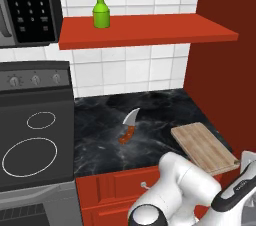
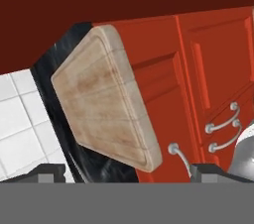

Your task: Move the cutting board and knife to the sink. Then move spray from the shelves to the counter.

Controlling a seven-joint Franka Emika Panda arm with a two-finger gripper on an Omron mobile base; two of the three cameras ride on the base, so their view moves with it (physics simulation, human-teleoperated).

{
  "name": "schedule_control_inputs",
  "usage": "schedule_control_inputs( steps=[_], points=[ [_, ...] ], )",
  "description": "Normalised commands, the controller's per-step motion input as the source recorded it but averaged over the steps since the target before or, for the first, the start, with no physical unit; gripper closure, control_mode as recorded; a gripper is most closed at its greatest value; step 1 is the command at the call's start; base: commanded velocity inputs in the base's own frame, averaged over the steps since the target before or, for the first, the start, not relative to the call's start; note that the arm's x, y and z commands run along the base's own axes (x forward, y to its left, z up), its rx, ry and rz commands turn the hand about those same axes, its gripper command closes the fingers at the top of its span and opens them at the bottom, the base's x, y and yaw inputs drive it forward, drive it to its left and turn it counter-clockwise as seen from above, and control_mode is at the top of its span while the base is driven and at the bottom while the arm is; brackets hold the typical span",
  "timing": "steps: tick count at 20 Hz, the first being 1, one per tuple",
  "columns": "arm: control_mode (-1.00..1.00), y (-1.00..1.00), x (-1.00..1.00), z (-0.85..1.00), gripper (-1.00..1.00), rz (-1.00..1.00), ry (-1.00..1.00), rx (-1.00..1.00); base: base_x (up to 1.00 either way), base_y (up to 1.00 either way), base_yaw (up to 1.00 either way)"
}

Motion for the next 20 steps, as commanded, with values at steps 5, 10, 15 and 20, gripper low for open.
schedule_control_inputs(
  steps=[5,10,15,20],
  points=[
    [-1.00,-0.02,0.13,-0.19,-1.00,0.00,-0.08,0.05,0.00,0.00,0.00],
    [-1.00,-0.01,0.16,-0.06,-1.00,0.00,-0.07,0.05,0.00,0.00,0.00],
    [-1.00,0.00,0.08,-0.03,-1.00,0.00,-0.11,0.02,0.00,0.00,0.00],
    [-1.00,-0.01,0.12,-0.10,-1.00,0.00,-0.09,0.00,0.00,0.00,0.00]
  ],
)
